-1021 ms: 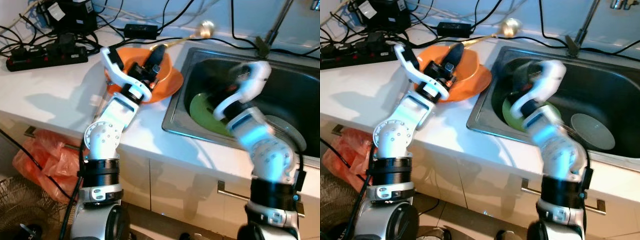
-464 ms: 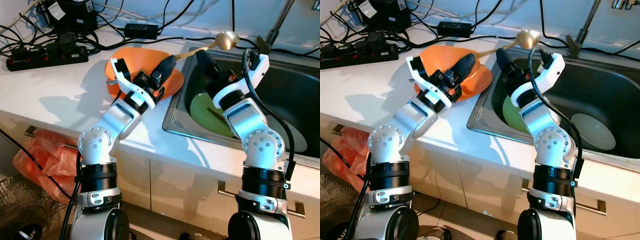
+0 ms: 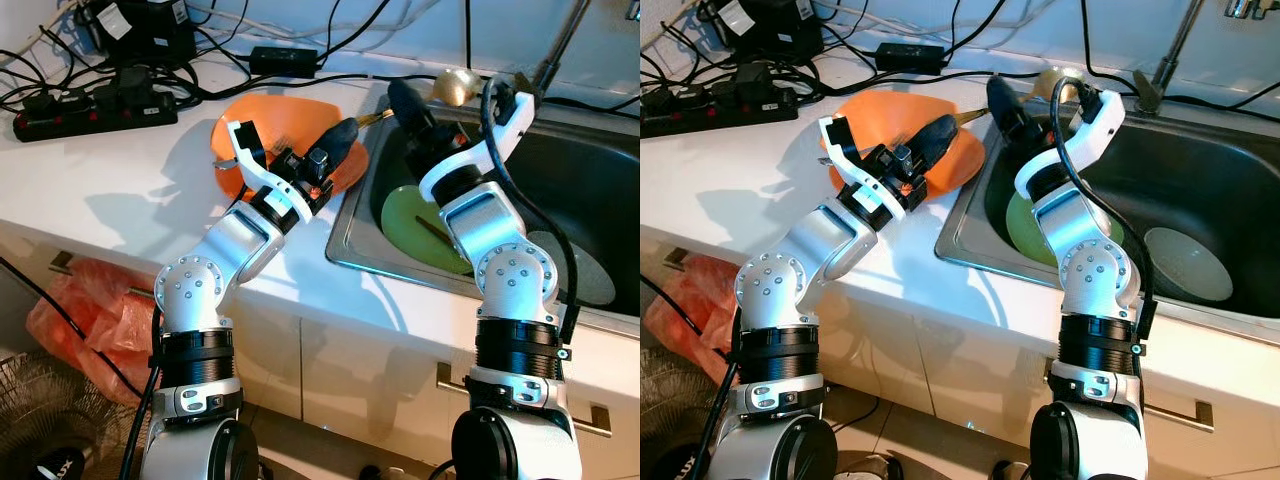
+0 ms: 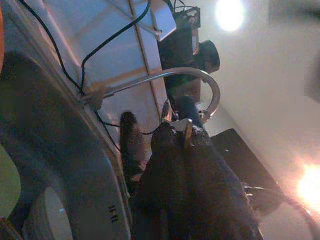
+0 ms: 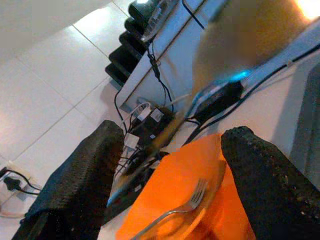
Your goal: Kitchen organization
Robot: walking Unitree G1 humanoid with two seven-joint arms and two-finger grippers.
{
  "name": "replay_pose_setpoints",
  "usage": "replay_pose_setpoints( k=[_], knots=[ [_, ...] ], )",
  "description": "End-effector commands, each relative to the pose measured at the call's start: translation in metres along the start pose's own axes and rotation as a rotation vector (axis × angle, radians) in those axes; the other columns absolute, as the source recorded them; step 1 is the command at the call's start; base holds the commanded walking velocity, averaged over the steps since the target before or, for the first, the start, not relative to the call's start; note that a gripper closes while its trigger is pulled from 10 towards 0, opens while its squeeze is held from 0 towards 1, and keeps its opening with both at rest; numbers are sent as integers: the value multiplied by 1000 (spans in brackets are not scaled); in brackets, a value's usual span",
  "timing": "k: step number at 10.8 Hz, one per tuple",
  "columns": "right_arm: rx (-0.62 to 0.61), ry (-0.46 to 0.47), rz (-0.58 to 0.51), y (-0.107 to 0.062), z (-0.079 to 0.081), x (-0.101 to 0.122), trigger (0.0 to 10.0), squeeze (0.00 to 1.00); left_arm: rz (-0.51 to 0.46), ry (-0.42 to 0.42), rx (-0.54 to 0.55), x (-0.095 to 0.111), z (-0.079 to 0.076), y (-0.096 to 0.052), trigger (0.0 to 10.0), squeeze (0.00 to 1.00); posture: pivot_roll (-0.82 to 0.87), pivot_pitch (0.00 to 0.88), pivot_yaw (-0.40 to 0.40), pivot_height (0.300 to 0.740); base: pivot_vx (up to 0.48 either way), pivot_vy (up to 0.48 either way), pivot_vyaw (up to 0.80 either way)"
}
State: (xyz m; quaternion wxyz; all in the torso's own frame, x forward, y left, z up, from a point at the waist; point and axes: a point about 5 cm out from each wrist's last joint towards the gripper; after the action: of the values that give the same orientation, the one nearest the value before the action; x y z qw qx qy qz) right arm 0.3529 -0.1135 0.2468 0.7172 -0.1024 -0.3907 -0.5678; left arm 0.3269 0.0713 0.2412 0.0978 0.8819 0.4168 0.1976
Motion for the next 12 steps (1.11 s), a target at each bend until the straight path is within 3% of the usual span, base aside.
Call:
replay_pose_setpoints(
  k=[1,2,12],
  knots=[
    [18,2,-26,4,3,5,3490,0,19,-27,-12,-8,-1,0,0,0,45,97,21,740,0,0,0],
    [17,7,-34,5,3,5,0,0,19,-27,-14,-9,-2,0,0,0,47,96,20,740,0,0,0],
    [-17,61,-113,7,-2,18,0,0,4,-17,-8,-5,-5,0,0,0,43,100,19,740,0,0,0]
  ],
)
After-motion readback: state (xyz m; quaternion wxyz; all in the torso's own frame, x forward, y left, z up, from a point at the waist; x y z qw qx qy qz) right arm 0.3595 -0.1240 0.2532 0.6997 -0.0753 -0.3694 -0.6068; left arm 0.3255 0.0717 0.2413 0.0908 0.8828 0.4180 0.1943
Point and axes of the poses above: a point about 5 cm out from each wrist's last joint towards the gripper, its own y axis pointing out of the wrist towards the gripper, its own x axis along the axis of the wrist's last joint, z = x × y, and after that the axes turned 4 degrees about -y, right-handed
